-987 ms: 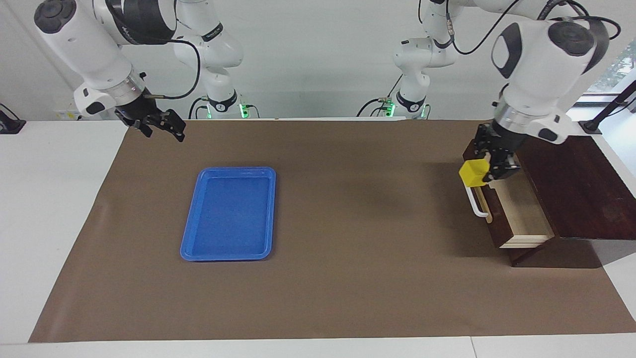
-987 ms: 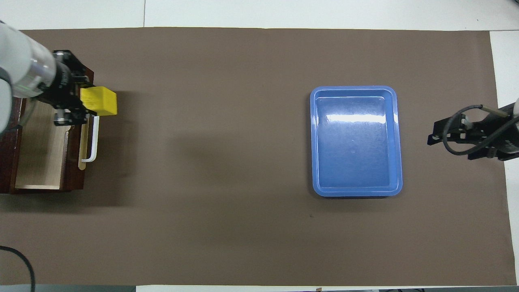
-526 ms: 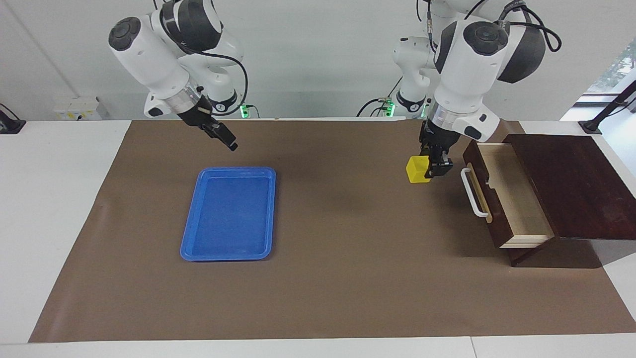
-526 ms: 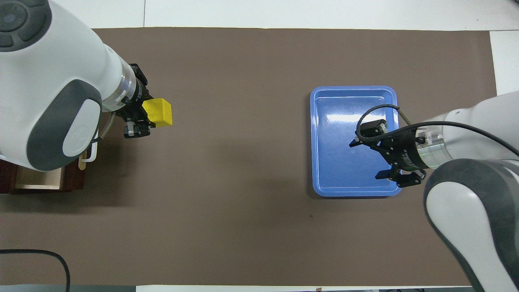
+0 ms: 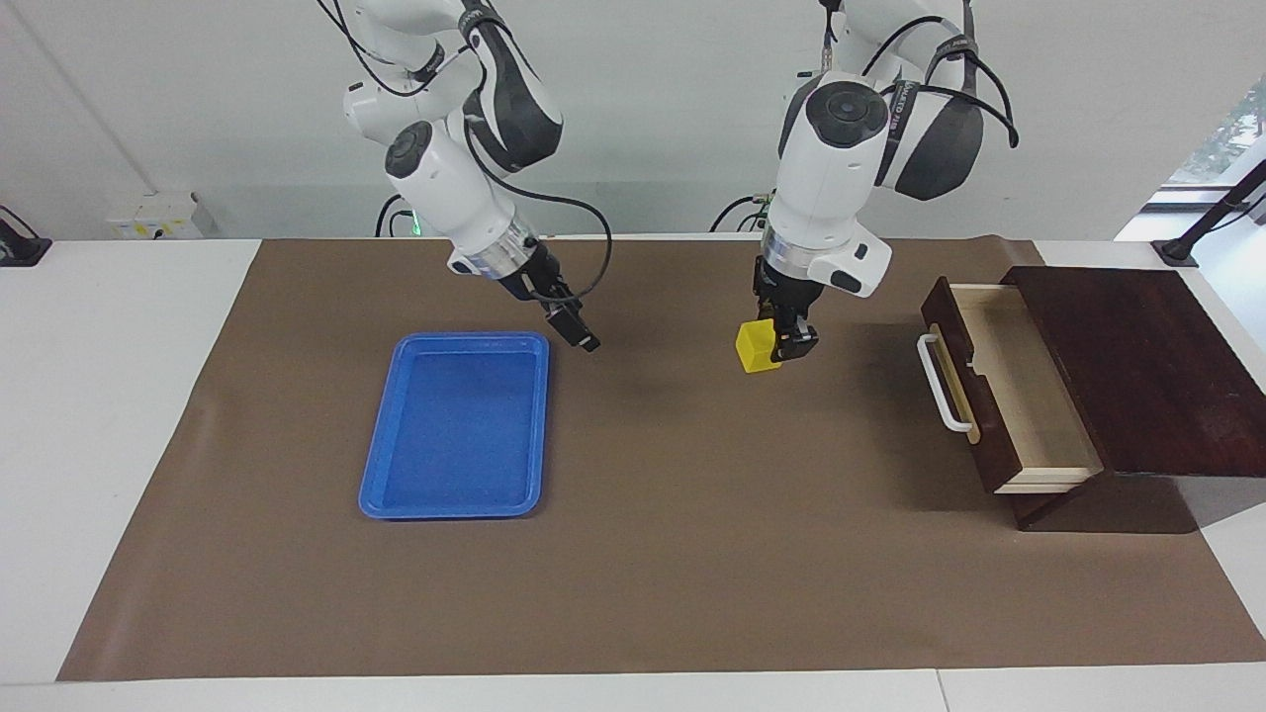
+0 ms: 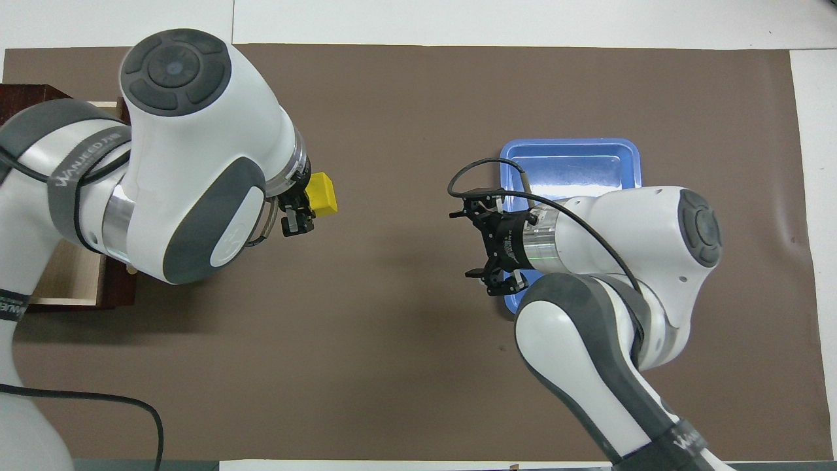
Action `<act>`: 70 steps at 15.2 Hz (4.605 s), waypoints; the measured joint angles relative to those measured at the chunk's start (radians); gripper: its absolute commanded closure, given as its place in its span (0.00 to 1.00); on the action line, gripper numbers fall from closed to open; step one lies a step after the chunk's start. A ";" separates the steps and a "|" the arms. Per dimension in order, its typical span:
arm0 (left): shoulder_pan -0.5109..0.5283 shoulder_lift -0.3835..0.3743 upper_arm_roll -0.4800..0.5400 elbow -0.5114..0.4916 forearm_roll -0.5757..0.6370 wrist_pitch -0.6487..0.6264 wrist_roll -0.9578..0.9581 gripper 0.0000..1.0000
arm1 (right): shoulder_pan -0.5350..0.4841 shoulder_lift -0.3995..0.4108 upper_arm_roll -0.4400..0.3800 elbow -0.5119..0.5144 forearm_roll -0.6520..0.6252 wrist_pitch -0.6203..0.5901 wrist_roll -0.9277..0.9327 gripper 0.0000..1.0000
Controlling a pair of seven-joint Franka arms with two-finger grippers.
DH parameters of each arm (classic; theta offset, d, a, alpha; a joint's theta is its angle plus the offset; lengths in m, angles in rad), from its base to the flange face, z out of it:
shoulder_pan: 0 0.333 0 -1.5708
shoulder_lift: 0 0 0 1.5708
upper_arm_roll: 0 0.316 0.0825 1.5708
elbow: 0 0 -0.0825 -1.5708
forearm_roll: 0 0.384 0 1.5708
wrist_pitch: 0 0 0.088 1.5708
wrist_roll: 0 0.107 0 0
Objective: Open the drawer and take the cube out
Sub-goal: 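Bring the right gripper to the yellow cube held by the left gripper, then grasp the cube with the right gripper while the left gripper releases it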
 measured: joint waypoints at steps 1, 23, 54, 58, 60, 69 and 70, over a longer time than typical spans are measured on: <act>-0.007 0.005 0.000 -0.007 0.000 0.010 -0.011 1.00 | 0.014 0.017 0.000 0.000 0.047 0.015 0.000 0.01; -0.036 0.012 0.001 -0.037 -0.001 0.051 -0.029 1.00 | 0.097 0.457 -0.002 0.586 0.132 -0.153 0.170 0.01; -0.047 0.006 0.001 -0.043 -0.004 0.087 -0.043 0.07 | 0.117 0.444 -0.013 0.579 0.133 -0.149 0.175 1.00; -0.046 0.004 0.011 -0.042 -0.005 0.086 -0.037 0.00 | 0.112 0.436 -0.016 0.579 0.133 -0.156 0.174 1.00; -0.044 0.001 0.020 -0.042 -0.005 0.083 -0.014 0.00 | 0.107 0.434 -0.016 0.579 0.133 -0.159 0.174 1.00; 0.121 -0.041 0.036 -0.159 -0.004 0.073 0.299 0.00 | -0.106 0.418 -0.028 0.571 0.122 -0.251 0.172 1.00; 0.148 -0.053 0.037 -0.189 -0.004 0.088 0.335 0.00 | -0.148 0.409 -0.030 0.556 0.111 -0.265 0.156 1.00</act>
